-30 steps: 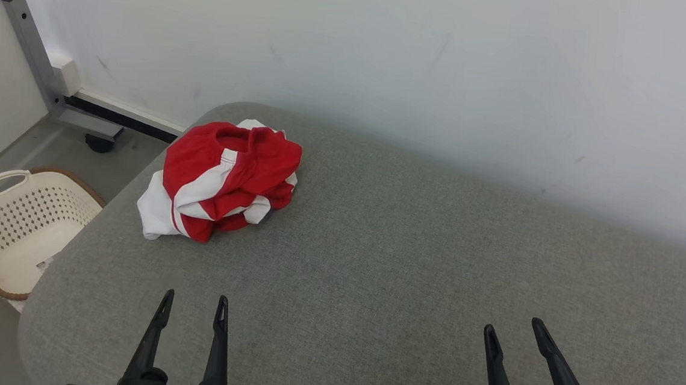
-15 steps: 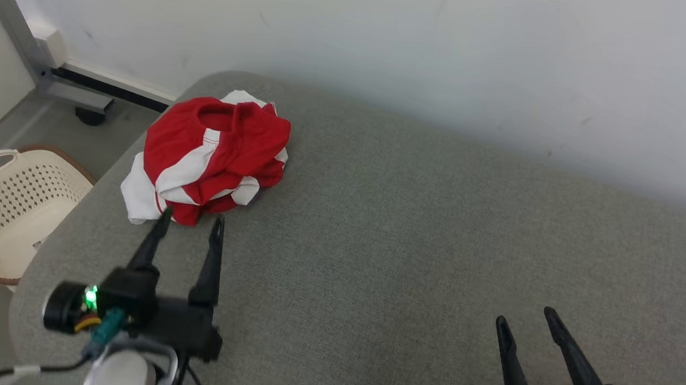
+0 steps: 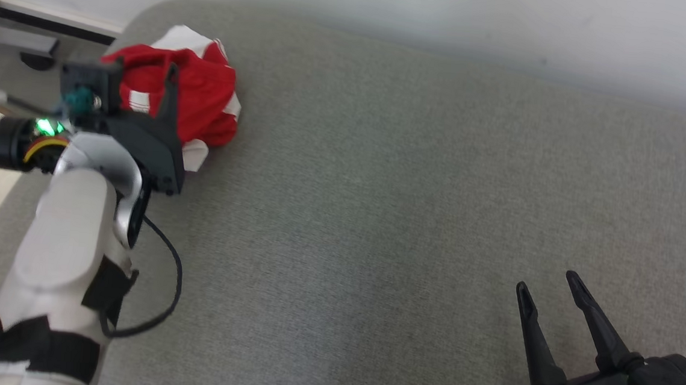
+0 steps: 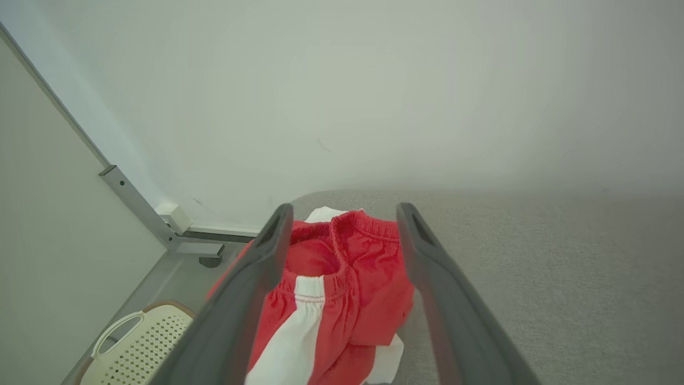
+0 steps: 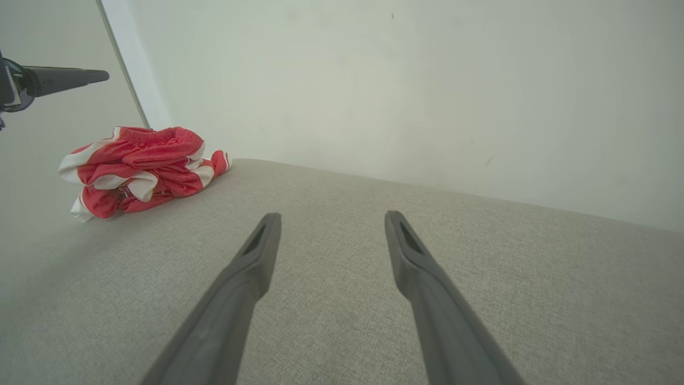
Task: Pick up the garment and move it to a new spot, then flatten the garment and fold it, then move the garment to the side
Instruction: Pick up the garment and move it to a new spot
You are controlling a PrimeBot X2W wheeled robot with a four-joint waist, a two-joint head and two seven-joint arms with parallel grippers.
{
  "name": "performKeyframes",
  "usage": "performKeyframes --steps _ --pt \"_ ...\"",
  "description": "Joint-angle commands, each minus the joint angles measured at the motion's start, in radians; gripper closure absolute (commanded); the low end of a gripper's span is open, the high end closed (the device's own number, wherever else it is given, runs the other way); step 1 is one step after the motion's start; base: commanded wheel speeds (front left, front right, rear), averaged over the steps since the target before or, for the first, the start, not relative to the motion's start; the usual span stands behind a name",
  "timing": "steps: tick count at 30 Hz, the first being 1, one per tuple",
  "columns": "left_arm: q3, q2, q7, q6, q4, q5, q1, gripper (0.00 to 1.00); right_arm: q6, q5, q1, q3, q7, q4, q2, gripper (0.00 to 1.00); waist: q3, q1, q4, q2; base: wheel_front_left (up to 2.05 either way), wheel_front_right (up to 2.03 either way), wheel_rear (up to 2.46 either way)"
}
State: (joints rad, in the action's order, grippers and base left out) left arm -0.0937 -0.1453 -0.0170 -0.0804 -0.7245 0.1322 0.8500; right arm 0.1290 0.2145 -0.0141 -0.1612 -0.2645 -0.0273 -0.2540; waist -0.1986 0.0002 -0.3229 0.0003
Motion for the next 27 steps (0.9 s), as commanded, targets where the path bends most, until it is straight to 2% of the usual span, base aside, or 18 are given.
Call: performKeyframes --steps 1,4,14,21,22,23,24,27 --pt "-0.003 -0.008 0.022 0.006 -0.039 -0.002 0.036 0.0 0.003 0.009 0.017 -0.007 -0.001 0.002 -0.011 0.0 -0.066 -0.0002 0.05 -0.0003 0.0 0.0 0.0" --pt "-0.01 -0.019 0.093 0.022 -0.129 -0.013 0.112 0.0 0.003 0.019 0.036 -0.02 -0.001 0.002 -0.024 0.0 -0.092 -0.0002 0.067 -0.0003 0.0 0.0 0.0" --pt "-0.038 -0.069 0.261 0.126 -0.354 -0.065 0.246 0.0 0.003 0.043 0.059 -0.04 -0.001 0.015 -0.047 0.0 -0.124 -0.0002 0.097 -0.0003 0.0 0.0 0.0" --pt "-0.042 -0.074 0.243 0.148 -0.423 -0.051 0.255 0.0 0.003 0.049 0.067 -0.047 -0.001 0.02 -0.052 0.0 -0.122 -0.0002 0.107 -0.0003 0.0 0.0 0.0" --pt "-0.045 -0.075 0.238 0.148 -0.43 -0.052 0.252 0.7 0.003 0.049 0.068 -0.048 -0.001 0.022 -0.05 0.0 -0.119 -0.0002 0.108 -0.0003 0.0 0.0 0.0" --pt "-0.047 -0.072 0.222 0.149 -0.432 -0.051 0.25 0.95 0.003 0.047 0.067 -0.05 -0.001 0.024 -0.046 0.0 -0.113 -0.0002 0.109 -0.0003 0.0 0.0 0.0" --pt "-0.046 -0.069 0.209 0.146 -0.435 -0.045 0.247 1.0 0.003 0.047 0.066 -0.053 -0.001 0.027 -0.043 0.0 -0.107 -0.0002 0.11 -0.0003 0.0 0.0 0.0" --pt "-0.03 -0.071 0.141 0.134 -0.432 -0.026 0.231 1.0 0.003 0.05 0.061 -0.059 -0.001 0.025 -0.029 0.0 -0.08 -0.0002 0.116 -0.0003 0.0 0.0 0.0"
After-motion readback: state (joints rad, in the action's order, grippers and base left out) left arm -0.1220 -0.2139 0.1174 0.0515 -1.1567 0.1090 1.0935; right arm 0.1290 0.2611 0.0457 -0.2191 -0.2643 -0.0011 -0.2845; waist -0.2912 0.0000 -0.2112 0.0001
